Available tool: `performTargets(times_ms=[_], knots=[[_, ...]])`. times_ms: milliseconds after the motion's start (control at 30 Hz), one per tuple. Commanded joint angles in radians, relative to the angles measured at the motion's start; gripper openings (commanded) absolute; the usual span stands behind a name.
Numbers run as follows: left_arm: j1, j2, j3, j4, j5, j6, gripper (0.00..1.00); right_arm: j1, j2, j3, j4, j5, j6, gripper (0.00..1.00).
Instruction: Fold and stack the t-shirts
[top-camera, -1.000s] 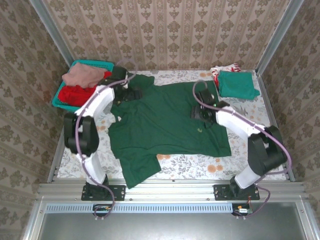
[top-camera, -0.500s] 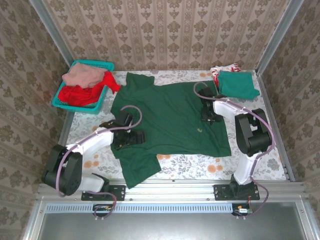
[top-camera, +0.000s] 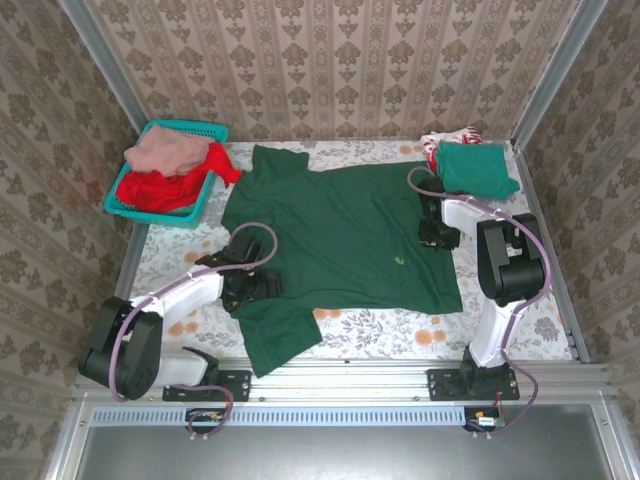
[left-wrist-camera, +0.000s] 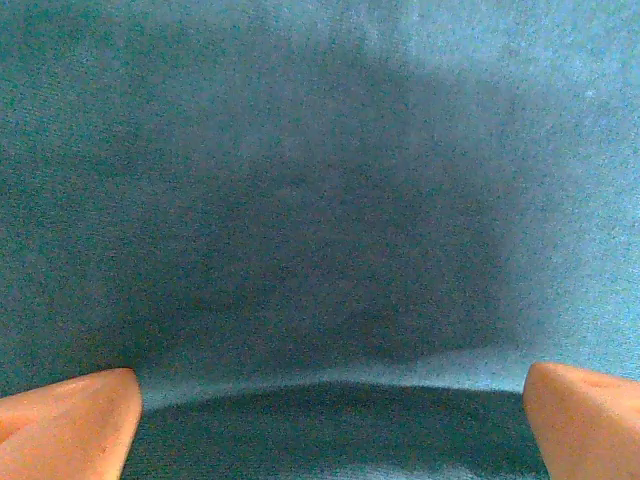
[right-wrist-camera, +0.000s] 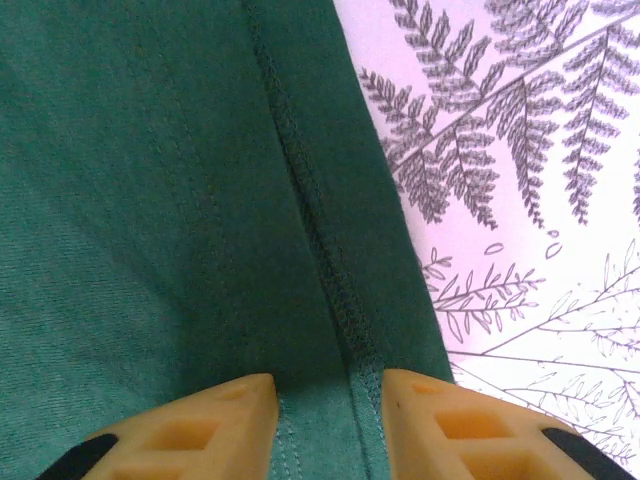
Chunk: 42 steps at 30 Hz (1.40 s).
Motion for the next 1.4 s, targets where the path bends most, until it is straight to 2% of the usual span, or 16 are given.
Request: performTargets(times_ms=[0, 367, 433, 833, 867, 900, 967, 1067, 1367], knots=[[0.008, 0.0, 0.017, 0.001, -0.026, -0.003, 1.0, -0.01, 0.03, 0.019, -0.041, -0.036, -0.016, 0.33], [0.008, -0.007, 0.014, -0.022, -0.039, 0.0, 1.0, -0.011, 0.01, 0.021, -0.04, -0.027, -0.025, 0.06], [0.043, -0.012, 0.008, -0.023, -0.037, 0.005, 1.0, -0.012, -0.004, 0.03, -0.048, -0.015, -0.036, 0.0], [0.086, -0.048, -0.006, -0.036, -0.021, 0.019, 1.0, -0.032, -0.066, 0.064, -0.061, -0.036, -0.106, 0.0], [0.087, -0.052, -0.007, -0.036, -0.018, 0.022, 1.0, -0.028, -0.066, 0.065, -0.061, -0.06, -0.111, 0.0], [0.089, -0.055, -0.007, -0.034, -0.015, 0.025, 1.0, -0.022, -0.07, 0.05, -0.051, -0.075, -0.11, 0.12], [0.092, -0.053, -0.005, -0.033, -0.015, 0.026, 1.0, -0.016, -0.07, 0.016, -0.025, -0.108, -0.114, 0.27], [0.099, -0.05, -0.005, -0.03, -0.009, 0.028, 1.0, -0.018, -0.029, 0.02, -0.036, -0.094, -0.119, 0.36], [0.106, -0.053, -0.011, -0.031, -0.01, 0.033, 1.0, -0.023, 0.039, 0.068, -0.062, -0.061, -0.126, 0.38]])
